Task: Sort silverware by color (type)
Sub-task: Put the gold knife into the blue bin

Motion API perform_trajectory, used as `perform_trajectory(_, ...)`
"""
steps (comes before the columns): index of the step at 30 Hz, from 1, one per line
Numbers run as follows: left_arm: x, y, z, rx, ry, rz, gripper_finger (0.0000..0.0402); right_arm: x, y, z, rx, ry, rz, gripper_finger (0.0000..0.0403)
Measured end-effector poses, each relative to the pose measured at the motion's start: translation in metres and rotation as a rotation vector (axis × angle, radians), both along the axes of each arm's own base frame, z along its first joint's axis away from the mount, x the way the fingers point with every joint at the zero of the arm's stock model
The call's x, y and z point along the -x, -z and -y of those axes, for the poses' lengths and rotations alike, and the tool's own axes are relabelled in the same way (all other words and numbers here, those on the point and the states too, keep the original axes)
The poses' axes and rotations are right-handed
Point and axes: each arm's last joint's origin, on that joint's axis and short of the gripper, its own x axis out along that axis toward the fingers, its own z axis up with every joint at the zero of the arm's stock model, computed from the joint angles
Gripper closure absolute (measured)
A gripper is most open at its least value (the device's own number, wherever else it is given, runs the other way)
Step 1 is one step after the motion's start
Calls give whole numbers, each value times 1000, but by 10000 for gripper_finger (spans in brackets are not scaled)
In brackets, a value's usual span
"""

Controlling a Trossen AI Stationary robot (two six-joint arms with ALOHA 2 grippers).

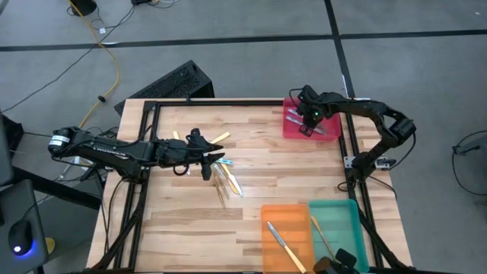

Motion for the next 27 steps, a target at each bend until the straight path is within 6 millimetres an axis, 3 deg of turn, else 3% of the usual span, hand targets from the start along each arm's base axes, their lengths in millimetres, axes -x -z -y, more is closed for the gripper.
perform_trajectory(5, 1, 4, 0, -18, 5, -47, 285, -3, 0, -2, -15, 9, 28, 232)
perform_trajectory(11, 3, 8, 0, -32, 14, -95, 285, -7, -12, -9, 15, -20, 54, 234)
perform_trajectory(19, 5, 14, 0, -128, 80, -173, 285, -10, -67, -28, 110, -21, 181, 240)
perform_trajectory(27, 10, 24, -1, -112, 156, -287, 285, -1, -118, -87, 51, -118, 446, 237)
